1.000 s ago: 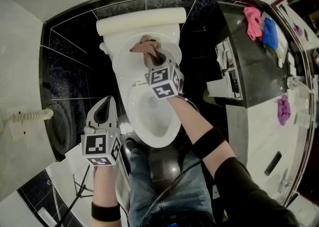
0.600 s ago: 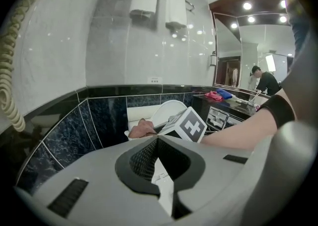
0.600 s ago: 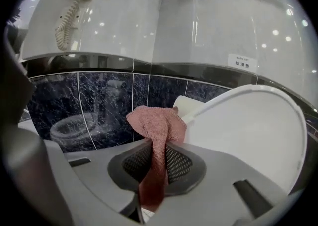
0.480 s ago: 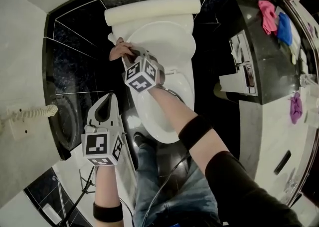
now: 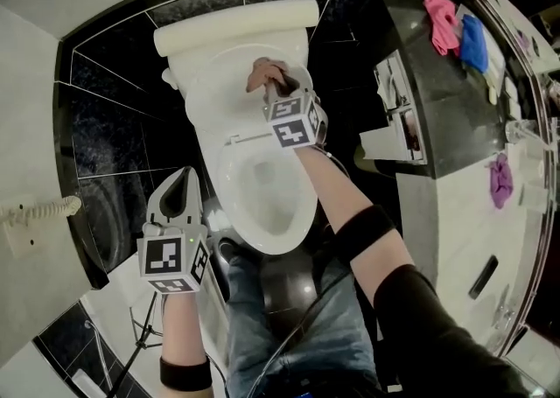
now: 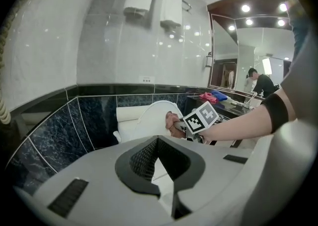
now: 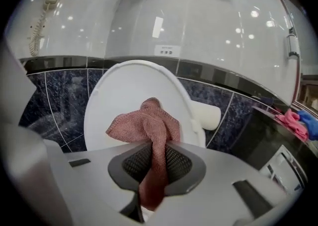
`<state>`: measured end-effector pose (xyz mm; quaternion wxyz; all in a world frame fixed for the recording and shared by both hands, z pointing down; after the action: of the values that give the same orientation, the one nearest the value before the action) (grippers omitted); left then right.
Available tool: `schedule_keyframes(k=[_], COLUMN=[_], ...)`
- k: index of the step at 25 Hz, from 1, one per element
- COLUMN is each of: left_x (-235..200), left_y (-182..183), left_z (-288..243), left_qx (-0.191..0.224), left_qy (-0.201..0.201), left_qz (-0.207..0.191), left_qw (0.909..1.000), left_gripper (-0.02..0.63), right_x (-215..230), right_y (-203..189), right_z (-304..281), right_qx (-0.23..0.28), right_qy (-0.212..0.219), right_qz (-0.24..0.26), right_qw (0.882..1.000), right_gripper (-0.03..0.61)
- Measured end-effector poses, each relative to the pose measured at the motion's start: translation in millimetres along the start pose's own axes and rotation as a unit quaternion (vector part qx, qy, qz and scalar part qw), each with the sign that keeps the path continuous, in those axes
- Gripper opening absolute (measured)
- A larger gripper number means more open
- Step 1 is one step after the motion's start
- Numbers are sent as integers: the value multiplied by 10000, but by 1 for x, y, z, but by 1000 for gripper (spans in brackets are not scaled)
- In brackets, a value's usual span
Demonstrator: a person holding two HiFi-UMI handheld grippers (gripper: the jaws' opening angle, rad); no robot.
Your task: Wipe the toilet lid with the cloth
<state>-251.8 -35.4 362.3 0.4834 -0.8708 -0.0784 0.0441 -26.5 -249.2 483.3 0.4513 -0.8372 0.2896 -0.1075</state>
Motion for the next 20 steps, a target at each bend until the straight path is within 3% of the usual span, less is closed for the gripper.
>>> schedule_keyframes(k=[6, 10, 14, 17, 20], left_x=[8, 6, -2, -9, -16], left_y=[3, 1, -2, -8, -12], left_z=[0, 2, 4, 5, 9], left_qx=[103, 149, 124, 131, 82], left_qy=[-19, -3, 23, 89, 137], left_qz=[-7, 22, 60, 87, 79], left_qw=[9999, 9999, 9999, 9998, 9998], left_gripper=[2, 2, 2, 2, 2], right_x=[33, 26, -38, -107, -160], right_y=[-15, -19, -6, 2, -3], right_z=[17, 23, 17, -4, -33], right_qx=[-85, -123, 136, 348, 295], right_qy=[-466, -586, 259, 1116, 1560], right_qz=[-373, -632, -211, 215, 481], right_qw=[9982, 9962, 9994, 9929, 9862], right_gripper=[71, 70, 71, 72, 72])
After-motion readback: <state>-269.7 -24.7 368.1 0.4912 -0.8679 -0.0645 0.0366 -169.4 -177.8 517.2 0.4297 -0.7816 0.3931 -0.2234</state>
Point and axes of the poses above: the fingertips, and each gripper's own axes: z backward along the fingers, x to its right, y out of its top, the point moved 10 cm from there along z, backward along the fingers, and after that the axes turned 7 degrees about y, right-handed, at the moved point
